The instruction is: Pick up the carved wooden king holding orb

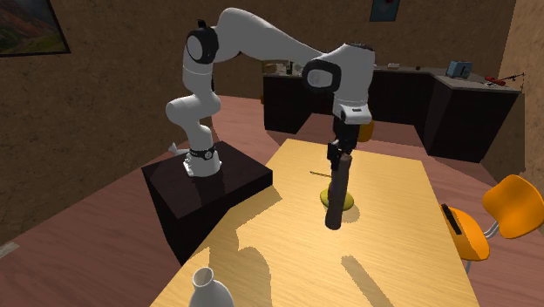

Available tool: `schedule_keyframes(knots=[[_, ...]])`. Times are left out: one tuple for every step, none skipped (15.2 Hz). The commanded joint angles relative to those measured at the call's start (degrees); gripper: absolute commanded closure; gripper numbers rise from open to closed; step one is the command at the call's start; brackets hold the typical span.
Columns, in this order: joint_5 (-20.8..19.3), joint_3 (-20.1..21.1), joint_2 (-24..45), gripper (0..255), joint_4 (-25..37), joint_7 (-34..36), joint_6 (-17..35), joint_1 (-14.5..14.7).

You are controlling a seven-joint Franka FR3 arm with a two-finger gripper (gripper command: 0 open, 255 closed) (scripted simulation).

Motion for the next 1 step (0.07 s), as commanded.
schedule_keyframes(knots=[[0.0,0.0,0.0,255,0.5,0.0,-0.5,0.0]])
